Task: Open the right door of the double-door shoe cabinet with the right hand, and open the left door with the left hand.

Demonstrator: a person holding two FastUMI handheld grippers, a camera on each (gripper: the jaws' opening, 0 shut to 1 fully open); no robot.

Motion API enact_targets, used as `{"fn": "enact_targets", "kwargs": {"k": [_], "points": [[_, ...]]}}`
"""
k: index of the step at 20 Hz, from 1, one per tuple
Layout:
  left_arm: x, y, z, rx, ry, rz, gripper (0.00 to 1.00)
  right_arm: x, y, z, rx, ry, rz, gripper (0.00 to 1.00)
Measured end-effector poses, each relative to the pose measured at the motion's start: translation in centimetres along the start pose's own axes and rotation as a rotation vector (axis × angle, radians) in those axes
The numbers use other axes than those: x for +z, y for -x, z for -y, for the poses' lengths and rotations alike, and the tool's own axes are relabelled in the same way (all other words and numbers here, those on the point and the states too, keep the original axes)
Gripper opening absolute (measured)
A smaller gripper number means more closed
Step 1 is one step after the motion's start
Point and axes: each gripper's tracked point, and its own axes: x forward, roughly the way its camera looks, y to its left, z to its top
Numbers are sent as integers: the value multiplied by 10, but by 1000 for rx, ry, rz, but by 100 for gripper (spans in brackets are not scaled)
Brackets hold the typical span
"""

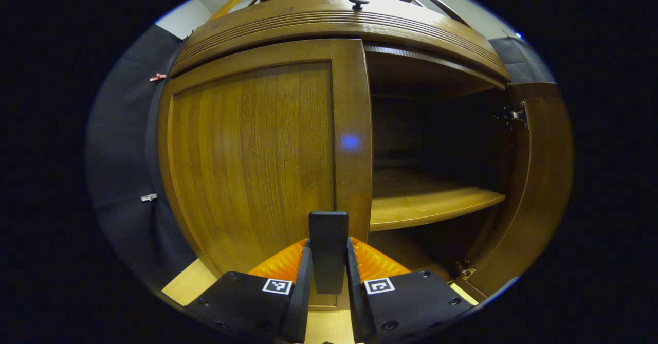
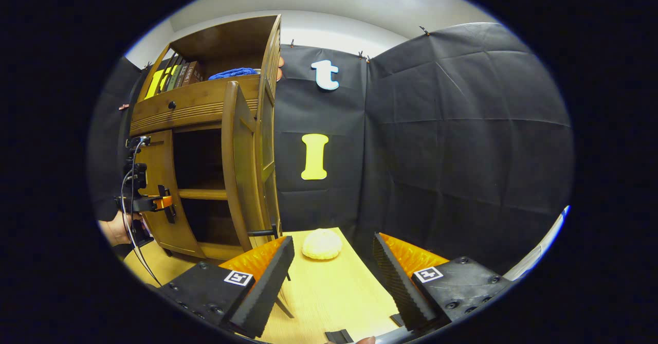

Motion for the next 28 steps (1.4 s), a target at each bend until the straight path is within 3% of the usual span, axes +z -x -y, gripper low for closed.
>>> {"fn": "enact_targets", "kwargs": {"k": [8, 16, 21, 28], "points": [[-2, 5, -2, -25, 21, -1, 32, 47, 24, -13, -52, -4, 103, 97], [-16, 71, -21, -110, 12, 1, 29, 74, 51, -49, -63, 10, 171, 98], [-25, 122, -47, -143, 2, 8, 30, 77, 64, -84, -29, 39, 186, 98], [-39, 179, -103, -123, 26, 23, 27, 75, 63, -139, 40, 33, 187, 98]]}}
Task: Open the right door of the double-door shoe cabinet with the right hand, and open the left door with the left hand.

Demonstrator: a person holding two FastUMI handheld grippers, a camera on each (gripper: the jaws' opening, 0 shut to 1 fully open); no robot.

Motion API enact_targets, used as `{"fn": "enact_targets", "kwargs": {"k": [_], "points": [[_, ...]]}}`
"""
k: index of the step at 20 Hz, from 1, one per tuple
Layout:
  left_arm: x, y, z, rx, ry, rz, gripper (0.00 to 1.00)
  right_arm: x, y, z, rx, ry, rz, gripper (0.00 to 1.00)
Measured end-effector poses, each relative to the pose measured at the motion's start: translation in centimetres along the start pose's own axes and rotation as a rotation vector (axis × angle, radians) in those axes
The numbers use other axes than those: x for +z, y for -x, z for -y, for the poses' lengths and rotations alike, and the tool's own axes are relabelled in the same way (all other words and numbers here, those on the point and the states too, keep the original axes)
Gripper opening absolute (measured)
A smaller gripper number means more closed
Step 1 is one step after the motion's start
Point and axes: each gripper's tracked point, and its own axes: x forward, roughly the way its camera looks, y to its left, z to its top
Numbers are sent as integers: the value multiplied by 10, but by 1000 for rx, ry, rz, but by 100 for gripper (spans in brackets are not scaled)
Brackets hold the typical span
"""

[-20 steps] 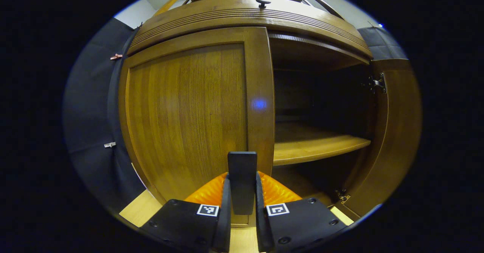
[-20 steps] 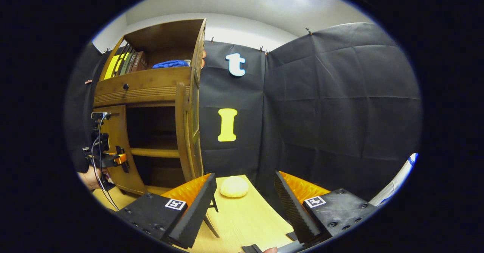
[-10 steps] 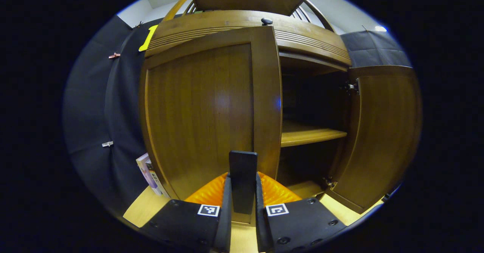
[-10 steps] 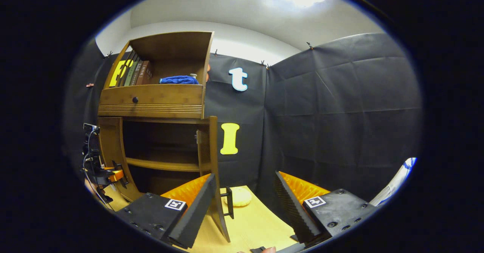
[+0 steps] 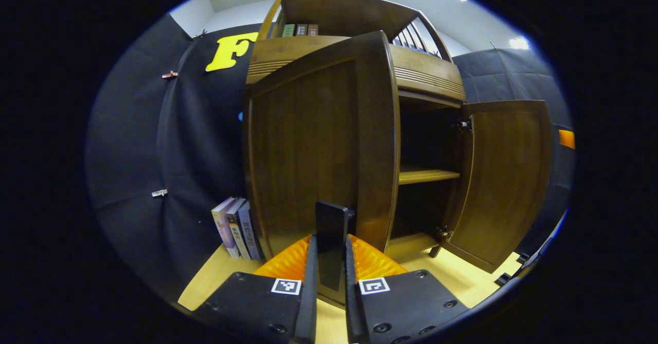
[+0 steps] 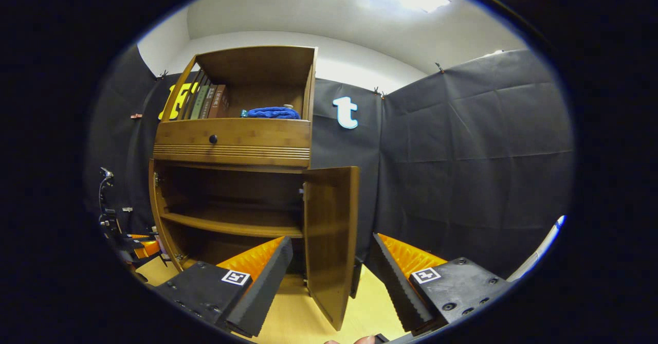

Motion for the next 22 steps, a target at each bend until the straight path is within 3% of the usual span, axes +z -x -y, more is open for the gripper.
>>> {"fn": "enact_targets", "kwargs": {"k": [11, 17, 22], "points": [[-6, 38, -55, -1, 2, 21, 19, -13, 6, -83, 141, 3, -28, 98], [-9, 51, -86, 29, 26, 26, 13, -22, 12, -98, 162, -7, -45, 100], [-15, 56, -118, 81, 55, 20, 11, -26, 13, -106, 168, 2, -57, 95]]}}
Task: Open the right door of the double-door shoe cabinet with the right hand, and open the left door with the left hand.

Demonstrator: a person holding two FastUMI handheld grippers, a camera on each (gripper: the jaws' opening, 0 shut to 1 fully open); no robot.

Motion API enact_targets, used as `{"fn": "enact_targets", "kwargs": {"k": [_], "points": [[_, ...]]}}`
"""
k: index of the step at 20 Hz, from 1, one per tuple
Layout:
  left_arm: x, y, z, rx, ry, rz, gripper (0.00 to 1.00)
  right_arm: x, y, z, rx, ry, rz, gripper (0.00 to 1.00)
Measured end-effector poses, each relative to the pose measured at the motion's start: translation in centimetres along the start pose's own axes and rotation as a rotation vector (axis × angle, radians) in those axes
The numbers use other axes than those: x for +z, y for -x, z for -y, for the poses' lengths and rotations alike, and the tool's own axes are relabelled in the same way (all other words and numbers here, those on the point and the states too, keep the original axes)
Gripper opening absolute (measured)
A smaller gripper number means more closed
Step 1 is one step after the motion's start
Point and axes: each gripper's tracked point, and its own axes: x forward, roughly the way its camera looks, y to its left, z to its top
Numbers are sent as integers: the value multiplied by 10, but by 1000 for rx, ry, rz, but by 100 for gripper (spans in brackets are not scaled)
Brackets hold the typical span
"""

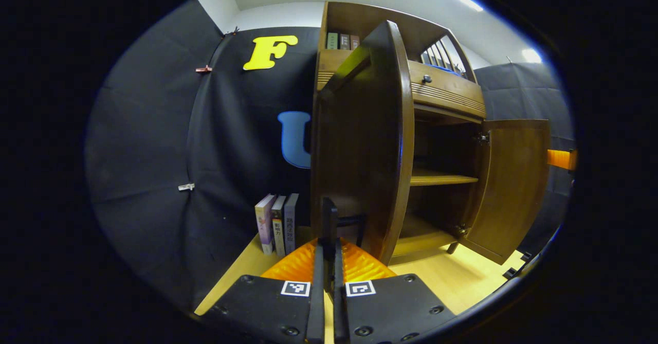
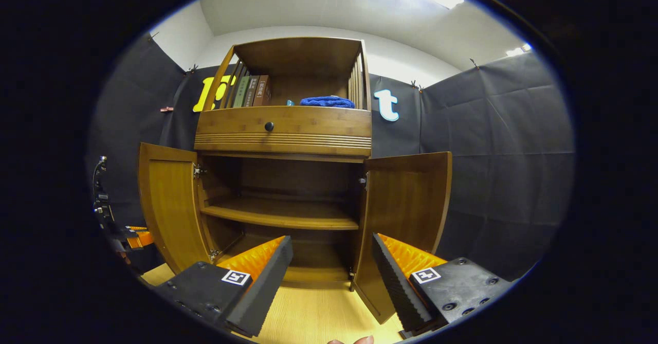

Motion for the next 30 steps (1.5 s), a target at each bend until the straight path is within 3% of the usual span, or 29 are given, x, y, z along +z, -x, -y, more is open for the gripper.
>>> {"fn": "enact_targets", "kwargs": {"k": [3, 5, 6, 8, 11, 21, 25, 26, 27, 30], "points": [[0, 0, -19, 24, 8, 5, 11, -4, -1, -8, 9, -18, -14, 98], [1, 1, -25, 0, 24, 9, 11, -6, -2, -13, 22, -28, -21, 98], [2, 1, -25, -23, 32, 13, 5, -7, -3, -15, 28, -24, -23, 98], [1, 2, -28, -41, 24, 14, 12, -8, -6, -18, 42, -11, -26, 98], [0, 3, -35, -15, 3, 12, 9, -2, -12, -24, 60, -9, -13, 98], [13, 42, -38, 78, -39, 12, 14, -8, -39, -33, 73, -20, -12, 95], [20, 61, -35, 109, 7, 17, 27, -7, -48, -46, 112, -42, -13, 98], [23, 64, -33, 108, 8, 18, 36, -6, -48, -48, 118, -39, -7, 98], [25, 68, -32, 111, 3, 22, 36, -6, -48, -50, 121, -35, -4, 98], [38, 79, -24, 113, -31, 43, 56, -14, -47, -53, 129, -47, -15, 98]]}}
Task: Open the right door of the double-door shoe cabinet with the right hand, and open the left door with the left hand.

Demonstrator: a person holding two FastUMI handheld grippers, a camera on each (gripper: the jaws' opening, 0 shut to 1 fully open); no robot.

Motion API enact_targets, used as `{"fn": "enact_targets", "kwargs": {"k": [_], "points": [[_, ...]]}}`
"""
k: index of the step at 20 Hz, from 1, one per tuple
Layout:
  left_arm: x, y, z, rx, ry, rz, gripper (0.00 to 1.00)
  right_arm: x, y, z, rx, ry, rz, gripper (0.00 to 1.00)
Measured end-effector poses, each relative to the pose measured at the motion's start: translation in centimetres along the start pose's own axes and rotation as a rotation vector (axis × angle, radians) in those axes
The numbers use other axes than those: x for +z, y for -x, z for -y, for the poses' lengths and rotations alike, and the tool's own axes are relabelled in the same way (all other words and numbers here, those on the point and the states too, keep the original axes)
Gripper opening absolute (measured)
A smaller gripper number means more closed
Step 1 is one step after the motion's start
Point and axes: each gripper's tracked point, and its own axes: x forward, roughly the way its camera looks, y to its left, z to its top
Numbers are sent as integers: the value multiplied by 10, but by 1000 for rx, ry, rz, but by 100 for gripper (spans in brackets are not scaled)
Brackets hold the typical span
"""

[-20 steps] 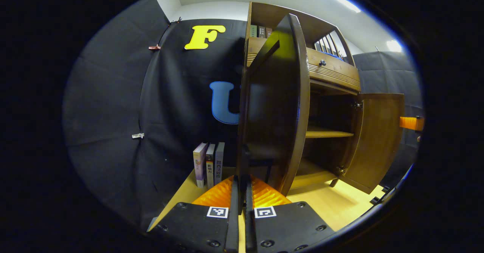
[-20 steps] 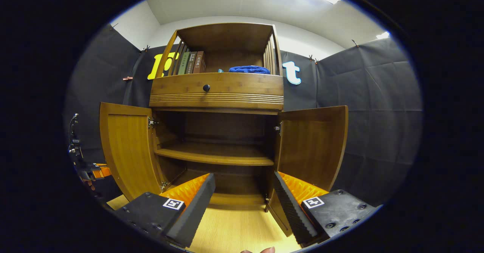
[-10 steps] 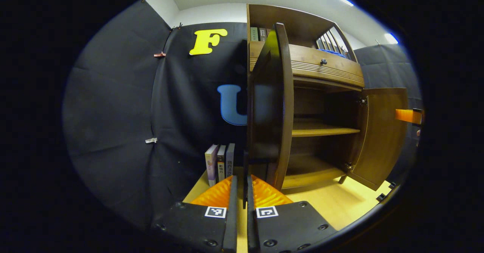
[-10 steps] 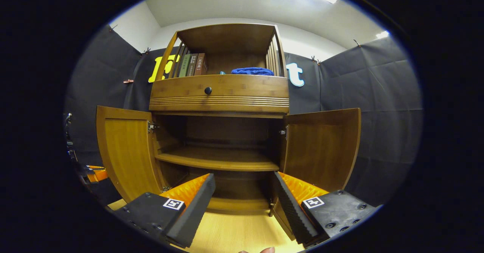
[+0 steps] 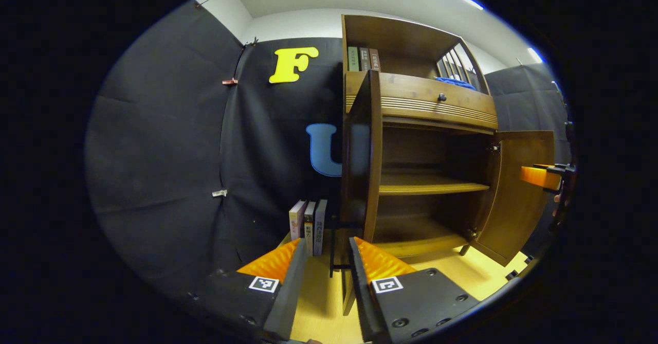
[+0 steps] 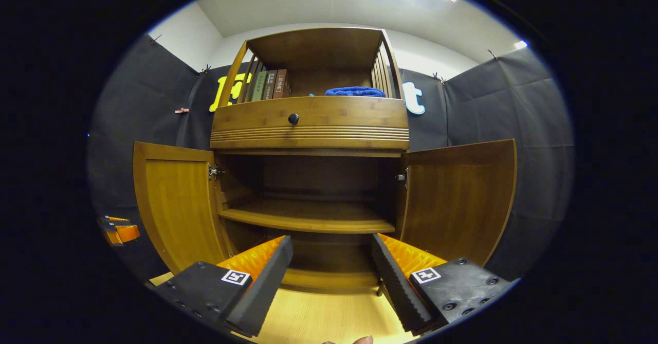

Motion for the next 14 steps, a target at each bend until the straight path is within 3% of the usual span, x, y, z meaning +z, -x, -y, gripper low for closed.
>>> {"fn": "enact_targets", "kwargs": {"k": [1, 8, 14], "points": [[6, 3, 5, -8, -6, 11, 49, -1, 1, -2, 5, -7, -3, 98], [29, 2, 46, -53, 28, 41, 80, 3, 1, -10, 17, -11, 2, 98], [41, -2, 89, -108, -4, 59, 89, 8, 6, -10, 8, 3, 17, 98]]}}
